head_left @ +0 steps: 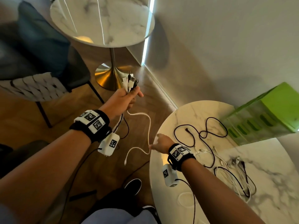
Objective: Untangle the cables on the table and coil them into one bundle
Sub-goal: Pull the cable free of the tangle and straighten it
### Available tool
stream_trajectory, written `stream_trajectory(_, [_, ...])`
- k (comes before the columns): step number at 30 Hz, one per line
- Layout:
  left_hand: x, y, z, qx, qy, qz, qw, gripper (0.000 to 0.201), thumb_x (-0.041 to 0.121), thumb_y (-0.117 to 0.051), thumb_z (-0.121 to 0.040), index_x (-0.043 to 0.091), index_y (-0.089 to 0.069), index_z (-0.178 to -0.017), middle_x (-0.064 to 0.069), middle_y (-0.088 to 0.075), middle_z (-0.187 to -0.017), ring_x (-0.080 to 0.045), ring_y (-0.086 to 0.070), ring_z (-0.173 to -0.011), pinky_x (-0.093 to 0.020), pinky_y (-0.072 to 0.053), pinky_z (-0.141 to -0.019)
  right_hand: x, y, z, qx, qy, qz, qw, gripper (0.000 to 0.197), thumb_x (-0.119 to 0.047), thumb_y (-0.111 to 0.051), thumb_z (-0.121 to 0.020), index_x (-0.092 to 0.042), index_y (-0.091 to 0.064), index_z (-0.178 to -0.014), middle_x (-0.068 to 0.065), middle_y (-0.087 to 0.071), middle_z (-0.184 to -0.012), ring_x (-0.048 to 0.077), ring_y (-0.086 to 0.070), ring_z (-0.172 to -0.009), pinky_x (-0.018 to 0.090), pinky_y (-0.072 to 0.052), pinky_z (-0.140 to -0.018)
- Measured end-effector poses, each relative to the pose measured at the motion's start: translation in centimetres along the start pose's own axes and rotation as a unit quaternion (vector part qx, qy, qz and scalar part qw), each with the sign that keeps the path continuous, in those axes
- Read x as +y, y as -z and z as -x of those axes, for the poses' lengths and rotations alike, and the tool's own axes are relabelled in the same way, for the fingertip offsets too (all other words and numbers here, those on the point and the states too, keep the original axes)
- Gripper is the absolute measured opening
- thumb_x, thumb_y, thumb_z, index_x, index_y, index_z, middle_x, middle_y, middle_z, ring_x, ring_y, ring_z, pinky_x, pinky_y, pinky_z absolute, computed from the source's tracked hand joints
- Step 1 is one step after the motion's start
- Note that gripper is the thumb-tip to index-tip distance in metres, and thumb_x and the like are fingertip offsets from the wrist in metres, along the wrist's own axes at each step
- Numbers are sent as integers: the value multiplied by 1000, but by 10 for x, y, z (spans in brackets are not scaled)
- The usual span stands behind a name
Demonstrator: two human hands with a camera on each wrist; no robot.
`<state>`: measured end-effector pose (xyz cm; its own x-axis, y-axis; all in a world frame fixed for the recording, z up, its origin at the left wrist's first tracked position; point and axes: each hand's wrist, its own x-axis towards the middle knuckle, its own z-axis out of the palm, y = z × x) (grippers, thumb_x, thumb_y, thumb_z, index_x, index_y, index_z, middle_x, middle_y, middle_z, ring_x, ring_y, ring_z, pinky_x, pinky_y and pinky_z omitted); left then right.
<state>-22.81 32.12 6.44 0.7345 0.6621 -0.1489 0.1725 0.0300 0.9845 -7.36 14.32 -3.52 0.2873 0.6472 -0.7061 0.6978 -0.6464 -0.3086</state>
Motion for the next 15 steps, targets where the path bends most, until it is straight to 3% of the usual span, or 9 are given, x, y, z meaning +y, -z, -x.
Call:
stream_trajectory(2, [1, 2, 1, -36, 3, 12, 999, 41, 42, -40, -108, 9, -64, -101, 6, -34, -60, -9, -32, -52, -23, -32, -52, -4, 11, 1, 80, 23, -69, 994, 94, -45, -76, -87, -9, -23, -157, 14, -24, -160, 31, -32, -146, 37, -32, -116])
stream_trajectory(3, [0, 1, 2, -56, 5, 14, 998, 41, 41, -39, -108, 9, -64, -100, 3, -33, -61, -11, -32, -52, -22, -32, -52, -10, 19, 3, 125, 75, -98, 984, 99, -46, -78, -85, -14, -19, -159, 11, -17, -163, 28, -27, -149, 39, -30, -120])
stream_trajectory(4, [0, -1, 3, -72, 6, 17, 997, 41, 41, -39, -109, 9, -63, -98, 2, -33, -61, -12, -32, -52, -22, -32, -51, -19, 27, 6, 150, 136, -123, 971, 97, -46, -78, -84, -18, -22, -159, 8, -20, -162, 25, -28, -148, 40, -31, -120])
stream_trajectory(6, [1, -8, 3, -87, 7, 28, 996, 40, 40, -39, -109, 8, -58, -95, 0, -32, -61, -13, -31, -52, -23, -30, -51, -38, 38, 14, 119, 233, -173, 950, 81, -44, -76, -87, -24, -34, -153, 4, -43, -152, 17, -44, -138, 38, -42, -113])
stream_trajectory(9, [3, -16, -1, -90, 12, 55, 994, 34, 36, -38, -110, 9, -52, -95, -1, -33, -64, -12, -33, -54, -23, -30, -53, -66, 42, 31, 73, 270, -158, 947, 53, -46, -68, -93, -22, -52, -138, -1, -65, -126, 13, -63, -111, 33, -53, -97])
stream_trajectory(12, [0, -19, -6, -81, 31, 54, 995, 37, 38, -39, -110, 12, -48, -85, 0, -37, -64, -11, -37, -55, -24, -33, -54, -74, 32, 32, 148, 295, -128, 935, 32, -35, -60, -100, -13, -58, -123, 5, -71, -100, 18, -69, -85, 38, -59, -82])
stream_trajectory(15, [2, -23, -10, 18, 36, 13, 999, 42, 47, -40, -107, 18, -48, -77, 2, -47, -64, -12, -48, -60, -29, -42, -62, -65, 28, 27, 257, 321, -137, 901, 19, -24, -55, -103, -9, -64, -110, 5, -72, -85, 20, -70, -73, 44, -59, -74])
